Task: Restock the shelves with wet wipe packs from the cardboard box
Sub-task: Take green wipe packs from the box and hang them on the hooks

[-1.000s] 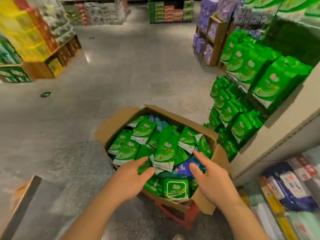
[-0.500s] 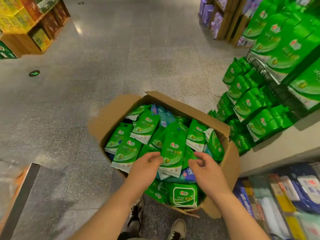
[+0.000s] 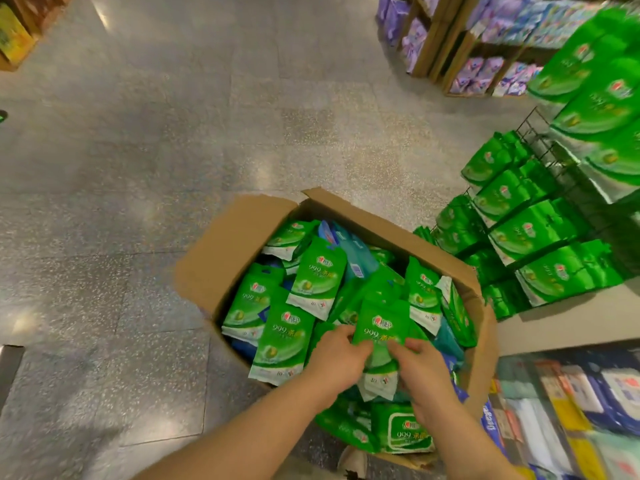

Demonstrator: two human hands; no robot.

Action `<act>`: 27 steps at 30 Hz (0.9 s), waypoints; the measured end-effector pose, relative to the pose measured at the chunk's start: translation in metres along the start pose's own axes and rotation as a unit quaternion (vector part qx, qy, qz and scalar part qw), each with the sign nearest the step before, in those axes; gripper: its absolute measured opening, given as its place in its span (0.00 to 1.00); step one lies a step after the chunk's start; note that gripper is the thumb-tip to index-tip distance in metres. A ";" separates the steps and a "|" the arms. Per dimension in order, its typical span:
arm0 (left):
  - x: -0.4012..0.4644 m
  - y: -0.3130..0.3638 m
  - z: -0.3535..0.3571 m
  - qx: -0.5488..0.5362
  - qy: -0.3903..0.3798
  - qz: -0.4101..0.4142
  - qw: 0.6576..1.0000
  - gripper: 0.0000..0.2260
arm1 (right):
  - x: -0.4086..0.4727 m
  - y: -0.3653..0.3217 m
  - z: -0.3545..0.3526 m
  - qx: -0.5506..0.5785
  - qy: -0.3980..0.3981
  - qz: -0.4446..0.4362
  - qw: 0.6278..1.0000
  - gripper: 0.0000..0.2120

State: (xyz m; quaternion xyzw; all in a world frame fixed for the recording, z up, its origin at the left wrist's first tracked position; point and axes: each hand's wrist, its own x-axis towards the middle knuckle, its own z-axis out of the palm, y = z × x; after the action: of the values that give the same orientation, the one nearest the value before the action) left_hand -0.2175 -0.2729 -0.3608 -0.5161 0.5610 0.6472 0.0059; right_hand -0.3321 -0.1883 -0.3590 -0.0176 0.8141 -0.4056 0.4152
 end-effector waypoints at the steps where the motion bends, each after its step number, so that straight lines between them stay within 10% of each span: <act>1: 0.001 0.002 -0.006 -0.013 0.001 -0.008 1.000 0.14 | -0.003 -0.001 0.003 0.009 -0.013 0.002 1.000 0.02; 11: -0.005 -0.003 -0.090 -0.169 -0.004 0.003 0.986 0.16 | -0.032 -0.044 0.058 0.051 -0.173 -0.031 0.983 0.06; 20: -0.018 -0.054 -0.166 -0.393 0.065 -0.041 0.917 0.17 | 0.008 -0.079 0.142 -0.270 0.051 -0.179 0.945 0.27; 27: -0.044 -0.083 -0.189 -0.462 0.103 -0.046 0.880 0.13 | 0.033 -0.085 0.200 -0.395 0.132 -0.052 0.908 0.50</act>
State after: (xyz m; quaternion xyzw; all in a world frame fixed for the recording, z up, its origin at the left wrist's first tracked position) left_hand -0.0229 -0.3558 -0.3605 -0.5495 0.1718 0.7748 -0.2612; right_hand -0.2413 -0.3861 -0.3888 -0.1685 0.9531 -0.0707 0.2413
